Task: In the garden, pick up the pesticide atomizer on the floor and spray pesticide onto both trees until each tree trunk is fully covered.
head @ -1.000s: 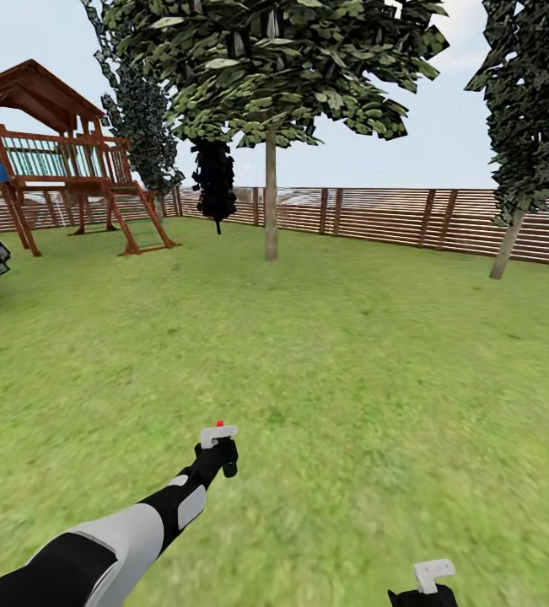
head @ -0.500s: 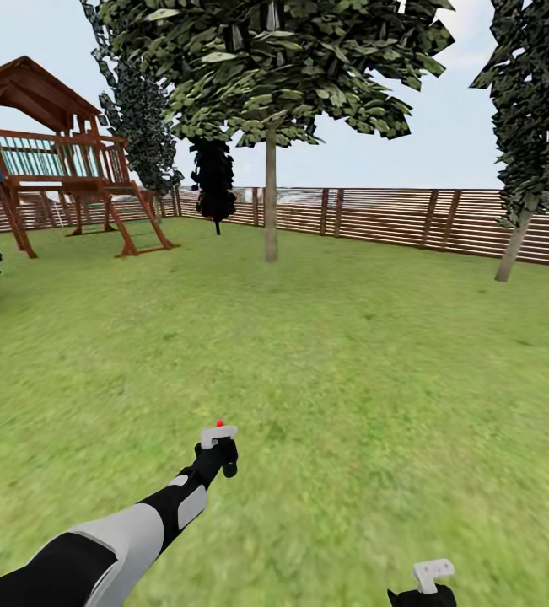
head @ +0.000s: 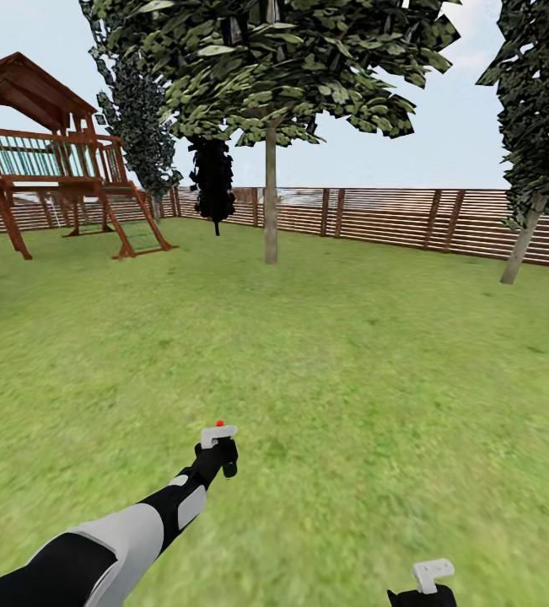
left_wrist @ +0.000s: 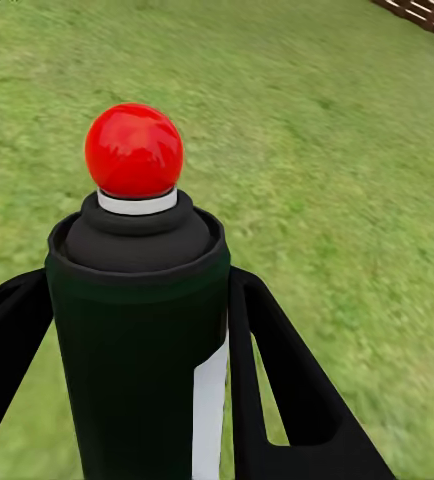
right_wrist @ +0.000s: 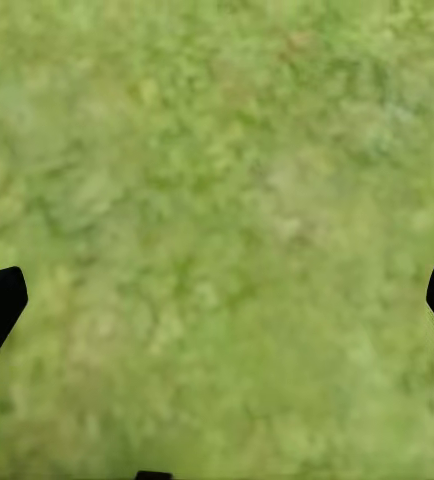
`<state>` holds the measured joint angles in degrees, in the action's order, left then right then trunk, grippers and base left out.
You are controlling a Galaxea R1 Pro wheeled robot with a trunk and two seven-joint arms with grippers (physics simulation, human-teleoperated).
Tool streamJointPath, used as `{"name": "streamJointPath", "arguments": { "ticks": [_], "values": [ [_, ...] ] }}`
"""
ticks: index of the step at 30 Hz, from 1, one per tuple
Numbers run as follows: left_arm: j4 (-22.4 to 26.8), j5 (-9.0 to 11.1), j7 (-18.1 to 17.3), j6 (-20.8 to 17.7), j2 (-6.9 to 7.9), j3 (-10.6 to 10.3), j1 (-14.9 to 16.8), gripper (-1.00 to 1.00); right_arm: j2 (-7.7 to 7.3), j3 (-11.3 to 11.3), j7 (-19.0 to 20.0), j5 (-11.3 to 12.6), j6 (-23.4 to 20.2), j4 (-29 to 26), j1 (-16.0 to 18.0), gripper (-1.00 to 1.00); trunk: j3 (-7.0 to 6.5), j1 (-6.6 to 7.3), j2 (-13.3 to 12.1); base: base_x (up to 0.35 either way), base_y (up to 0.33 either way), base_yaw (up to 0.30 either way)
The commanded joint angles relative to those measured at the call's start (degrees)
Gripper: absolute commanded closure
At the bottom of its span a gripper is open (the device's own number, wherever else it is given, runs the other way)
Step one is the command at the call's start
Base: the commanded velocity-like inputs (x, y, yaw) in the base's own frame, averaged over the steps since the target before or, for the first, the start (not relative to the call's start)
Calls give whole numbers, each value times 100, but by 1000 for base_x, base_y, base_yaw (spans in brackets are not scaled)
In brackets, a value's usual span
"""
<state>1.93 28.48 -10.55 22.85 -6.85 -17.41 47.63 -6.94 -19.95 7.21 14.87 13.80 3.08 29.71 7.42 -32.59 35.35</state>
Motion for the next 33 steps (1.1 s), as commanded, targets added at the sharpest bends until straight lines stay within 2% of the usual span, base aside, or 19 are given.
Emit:
{"name": "streamJointPath", "arguments": {
  "ticks": [1,33],
  "values": [
    [1,0,0,0,0,0,0,100,0,0,0,1,0,0,0,-100,0,0,0,350,0,0],
    [1,-1,0,-7,-9,-5,0,100,0,0,0,1,0,0,0,-100,0,0,0,350,0,0]
  ]
}}
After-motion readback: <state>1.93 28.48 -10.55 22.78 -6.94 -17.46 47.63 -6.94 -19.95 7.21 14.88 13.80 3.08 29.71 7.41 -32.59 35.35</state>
